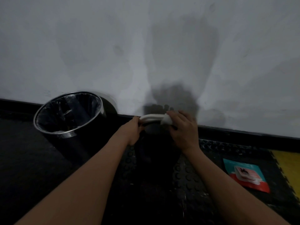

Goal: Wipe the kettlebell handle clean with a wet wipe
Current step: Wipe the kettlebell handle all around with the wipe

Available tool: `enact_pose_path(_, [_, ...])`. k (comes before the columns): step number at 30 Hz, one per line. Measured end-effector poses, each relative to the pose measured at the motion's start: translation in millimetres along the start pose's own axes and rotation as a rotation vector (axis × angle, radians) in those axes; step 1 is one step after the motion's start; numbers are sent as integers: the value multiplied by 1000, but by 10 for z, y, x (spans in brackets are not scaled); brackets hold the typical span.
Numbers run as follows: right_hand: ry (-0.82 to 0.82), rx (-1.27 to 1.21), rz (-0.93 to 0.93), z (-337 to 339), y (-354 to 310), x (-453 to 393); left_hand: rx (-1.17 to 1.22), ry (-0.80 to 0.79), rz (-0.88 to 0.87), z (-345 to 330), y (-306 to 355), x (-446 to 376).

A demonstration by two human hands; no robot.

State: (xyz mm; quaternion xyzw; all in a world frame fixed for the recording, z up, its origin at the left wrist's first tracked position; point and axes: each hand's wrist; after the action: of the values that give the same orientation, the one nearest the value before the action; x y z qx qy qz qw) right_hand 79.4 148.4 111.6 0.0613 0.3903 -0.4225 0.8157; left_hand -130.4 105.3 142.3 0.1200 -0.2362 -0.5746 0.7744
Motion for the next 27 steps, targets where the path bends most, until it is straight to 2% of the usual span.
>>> enact_pose_path(3, [-32,-77,-9,-76,-102,-22,-1,2,-1,2,6,5])
enact_pose_path(8, [-72,-39,61,-45,-194,-102,-11,9,-12,18,15,30])
enact_pose_path(15, [-56,-66,-156,-5,13,63,-2,7,-12,12,4,24])
enact_pose_path(23, [-149,78,-2,-43,-231,-185,-15,9,-16,13,5,29])
enact_pose_path(27, [-220,98,-188,68,3,-157,-8,7,-13,13,15,36])
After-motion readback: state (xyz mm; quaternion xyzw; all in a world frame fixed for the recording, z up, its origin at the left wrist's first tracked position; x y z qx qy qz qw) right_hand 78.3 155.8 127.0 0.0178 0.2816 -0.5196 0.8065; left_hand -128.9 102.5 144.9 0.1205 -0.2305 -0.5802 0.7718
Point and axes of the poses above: each hand's wrist, its own x-axis away from the middle knuckle, its own z-axis out of the back of the hand, y = z × x, and after that the axes turned 8 degrees about z, right-handed
